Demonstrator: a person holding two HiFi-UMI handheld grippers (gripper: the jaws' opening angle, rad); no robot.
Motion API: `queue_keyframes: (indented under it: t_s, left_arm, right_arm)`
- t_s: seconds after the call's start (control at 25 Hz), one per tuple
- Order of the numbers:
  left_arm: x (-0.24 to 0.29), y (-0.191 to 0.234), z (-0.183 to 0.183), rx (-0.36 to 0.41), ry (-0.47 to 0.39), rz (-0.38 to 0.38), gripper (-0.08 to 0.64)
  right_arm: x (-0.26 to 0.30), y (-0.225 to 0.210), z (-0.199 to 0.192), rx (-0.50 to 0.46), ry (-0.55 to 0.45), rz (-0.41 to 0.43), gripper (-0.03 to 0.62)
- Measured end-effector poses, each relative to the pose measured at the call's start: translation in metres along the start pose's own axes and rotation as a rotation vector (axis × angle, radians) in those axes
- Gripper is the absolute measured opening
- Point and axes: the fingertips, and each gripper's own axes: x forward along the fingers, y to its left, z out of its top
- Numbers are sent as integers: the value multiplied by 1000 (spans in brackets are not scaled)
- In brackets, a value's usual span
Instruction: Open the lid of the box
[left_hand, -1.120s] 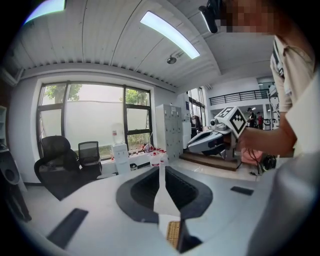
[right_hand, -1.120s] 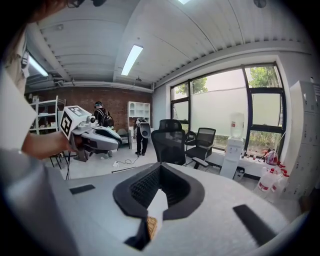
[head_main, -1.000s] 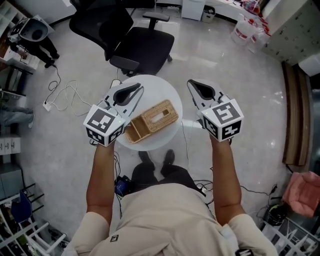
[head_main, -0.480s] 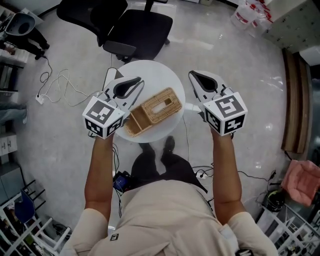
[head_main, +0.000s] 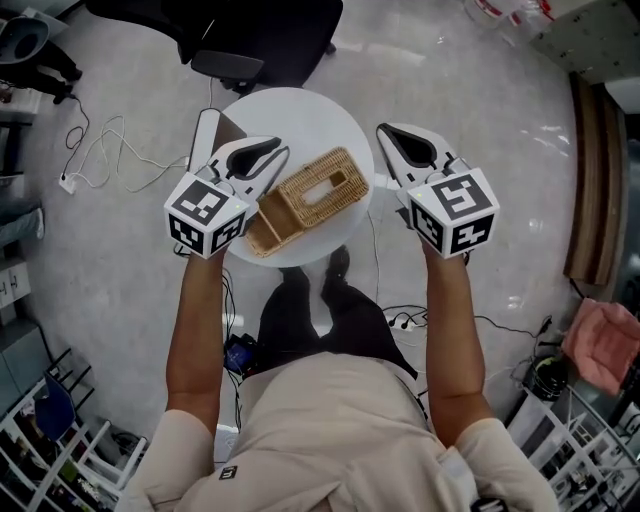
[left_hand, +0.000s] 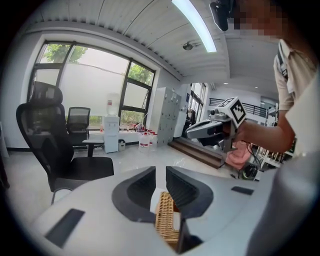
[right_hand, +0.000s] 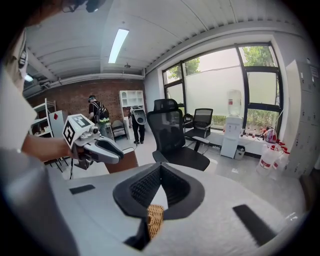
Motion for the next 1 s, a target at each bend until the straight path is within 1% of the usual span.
queue_keyframes:
  t_s: [0.36,0.72,1.0]
  left_arm:
    - [24,5,-68,-74,93,-22,42]
    - [44,7,-131,-147,188,-53,121]
    - [59,2,-170,-190,254,-83,179]
  right_arm:
    - [19,2,-37,27,47,10,-6]
    - [36,7,-76,51,95,25,-7]
    - [44,8,-103,66,129,30,-6]
